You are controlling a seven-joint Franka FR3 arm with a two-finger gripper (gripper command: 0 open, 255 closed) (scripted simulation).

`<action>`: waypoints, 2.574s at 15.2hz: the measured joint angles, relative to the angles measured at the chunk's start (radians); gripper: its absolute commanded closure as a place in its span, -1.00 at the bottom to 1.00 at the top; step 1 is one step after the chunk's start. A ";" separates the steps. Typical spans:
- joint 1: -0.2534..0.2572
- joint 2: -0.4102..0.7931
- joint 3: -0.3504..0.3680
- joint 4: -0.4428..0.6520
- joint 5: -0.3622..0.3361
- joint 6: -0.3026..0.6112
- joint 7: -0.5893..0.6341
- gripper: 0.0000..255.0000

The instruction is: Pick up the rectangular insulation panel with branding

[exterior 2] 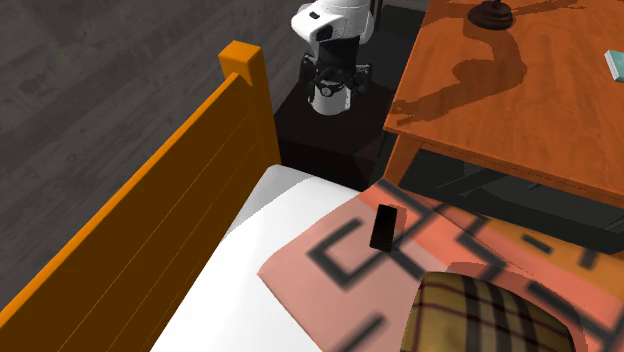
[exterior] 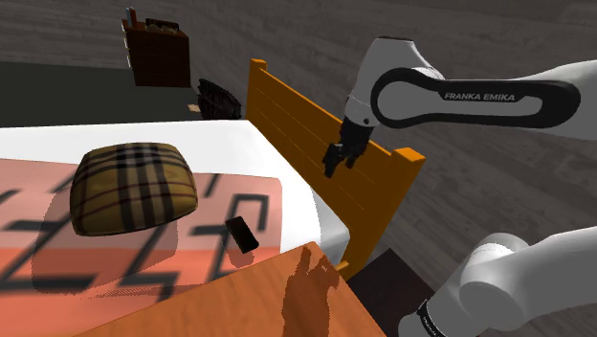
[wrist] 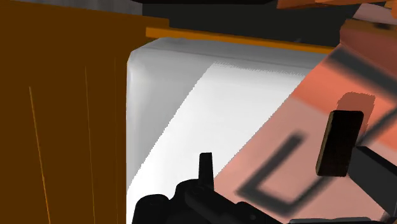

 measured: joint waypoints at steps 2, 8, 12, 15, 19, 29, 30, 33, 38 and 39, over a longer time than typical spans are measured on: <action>0.008 0.058 0.027 0.003 0.002 0.047 0.028 -1.00; 0.021 0.261 0.100 0.062 -0.021 0.165 0.112 -1.00; 0.034 0.406 0.144 0.112 -0.059 0.238 0.182 -1.00; 0.044 0.519 0.164 0.170 -0.099 0.275 0.230 -1.00; 0.073 0.668 0.181 0.248 -0.161 0.316 0.303 -1.00; 0.159 0.967 0.166 0.459 -0.274 0.352 0.414 -1.00; 0.162 0.979 0.164 0.464 -0.279 0.359 0.417 -1.00; 0.165 1.011 0.154 0.461 -0.293 0.393 0.423 -1.00; 0.169 1.020 0.151 0.457 -0.298 0.406 0.429 1.00; 0.169 1.020 0.151 0.457 -0.298 0.406 0.429 1.00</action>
